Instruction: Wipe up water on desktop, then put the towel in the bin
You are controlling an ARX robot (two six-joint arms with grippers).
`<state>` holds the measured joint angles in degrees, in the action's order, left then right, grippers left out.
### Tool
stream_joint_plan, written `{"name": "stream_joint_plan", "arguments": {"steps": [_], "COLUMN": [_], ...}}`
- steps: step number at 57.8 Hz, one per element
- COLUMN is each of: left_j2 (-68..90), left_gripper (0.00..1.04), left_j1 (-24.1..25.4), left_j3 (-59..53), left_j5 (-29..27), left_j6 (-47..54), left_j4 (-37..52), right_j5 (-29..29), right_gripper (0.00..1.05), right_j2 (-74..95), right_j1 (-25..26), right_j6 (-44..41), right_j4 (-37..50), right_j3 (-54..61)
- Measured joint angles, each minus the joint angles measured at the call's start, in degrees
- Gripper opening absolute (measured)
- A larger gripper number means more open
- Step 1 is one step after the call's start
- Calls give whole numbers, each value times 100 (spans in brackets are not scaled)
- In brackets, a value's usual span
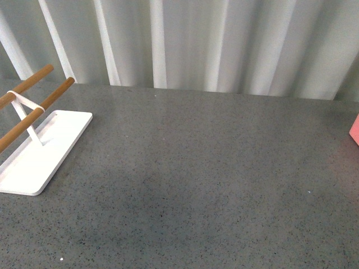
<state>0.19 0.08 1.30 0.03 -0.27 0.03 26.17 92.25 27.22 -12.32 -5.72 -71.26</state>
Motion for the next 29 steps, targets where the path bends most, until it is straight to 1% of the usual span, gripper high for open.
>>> {"name": "stream_joint_plan", "arguments": {"steps": [4, 14, 29], "left_j2": [0, 0, 0], "left_gripper": [98, 98, 98], "left_j1": [0, 0, 0], "left_j3": [0, -2, -2], "left_j5": [0, -2, -2], "left_j6": [0, 0, 0], "left_j4": [0, 0, 0], "right_j5": [188, 33, 245], "right_gripper": [98, 98, 98], "right_j2": [-378, -750, -1054], "right_j1": [-238, -656, -1248], "right_j6": [-140, -535, -1027], "right_j4": [118, 291, 282], "right_j3": [321, 975, 1912]}}
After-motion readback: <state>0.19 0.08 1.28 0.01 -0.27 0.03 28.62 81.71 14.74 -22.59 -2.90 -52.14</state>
